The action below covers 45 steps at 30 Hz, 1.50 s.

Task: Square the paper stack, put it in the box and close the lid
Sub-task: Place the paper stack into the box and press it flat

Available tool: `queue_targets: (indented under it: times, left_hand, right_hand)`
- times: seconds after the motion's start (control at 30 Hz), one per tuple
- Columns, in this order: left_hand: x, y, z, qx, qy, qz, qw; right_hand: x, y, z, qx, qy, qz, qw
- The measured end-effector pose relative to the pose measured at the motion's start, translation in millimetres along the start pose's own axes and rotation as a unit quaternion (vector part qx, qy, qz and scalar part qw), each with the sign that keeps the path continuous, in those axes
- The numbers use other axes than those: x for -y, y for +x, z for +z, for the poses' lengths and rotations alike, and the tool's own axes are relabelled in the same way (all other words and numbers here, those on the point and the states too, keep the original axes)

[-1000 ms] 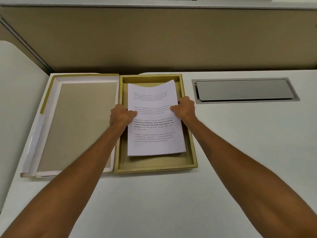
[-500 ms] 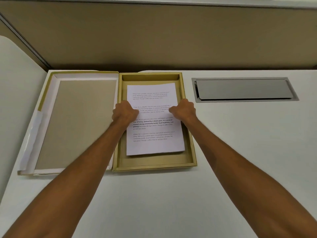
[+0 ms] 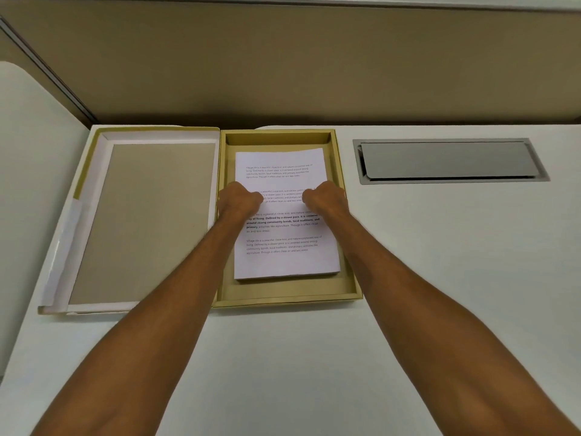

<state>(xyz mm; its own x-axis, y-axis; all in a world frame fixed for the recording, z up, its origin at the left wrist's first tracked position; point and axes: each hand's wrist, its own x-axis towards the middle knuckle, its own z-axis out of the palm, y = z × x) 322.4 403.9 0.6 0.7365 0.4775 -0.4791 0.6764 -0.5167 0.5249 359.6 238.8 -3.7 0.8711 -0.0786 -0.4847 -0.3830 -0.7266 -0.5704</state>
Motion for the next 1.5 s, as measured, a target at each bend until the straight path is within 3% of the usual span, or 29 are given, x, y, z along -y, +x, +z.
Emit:
queue_targets:
  times: [0.27,0.37,0.43,0.5,0.6,0.7,0.9,1.17,1.4,1.5]
  left_hand:
    - [3,-6,-5,-0.009,-0.004,0.008,1.0]
    - [13,-16,-8,-0.019,0.0,0.07,0.997]
    - [29,-29,-3,-0.027,0.041,0.152,0.987]
    - [51,-49,7,0.018,0.106,0.201,0.974]
    - [87,-73,23,0.079,0.199,0.216,0.953]
    - [107,-81,34,0.087,0.232,0.202,0.947]
    - [113,-79,42,0.047,0.179,0.178,0.966]
    - [113,-76,46,-0.001,0.131,0.169,0.977]
    - [112,-77,44,-0.004,0.125,0.178,0.976]
    - [103,-76,41,0.05,0.125,0.144,0.98]
  right_hand:
    - [0,1,-7,0.032,-0.01,-0.002,0.999]
    - [-2,3,-10,0.017,-0.034,-0.02,0.999]
    - [1,4,-10,-0.048,-0.067,-0.077,0.994]
    - [11,7,-9,-0.082,-0.099,-0.158,0.979]
    - [31,27,-9,-0.042,-0.205,-0.27,0.94]
    - [50,54,-6,0.002,-0.273,-0.318,0.908]
    - [64,103,11,0.057,-0.337,-0.319,0.884]
    - [65,121,23,0.032,-0.337,-0.327,0.882]
    - [60,117,26,0.025,-0.332,-0.328,0.884]
    - [59,105,21,0.004,-0.333,-0.319,0.887]
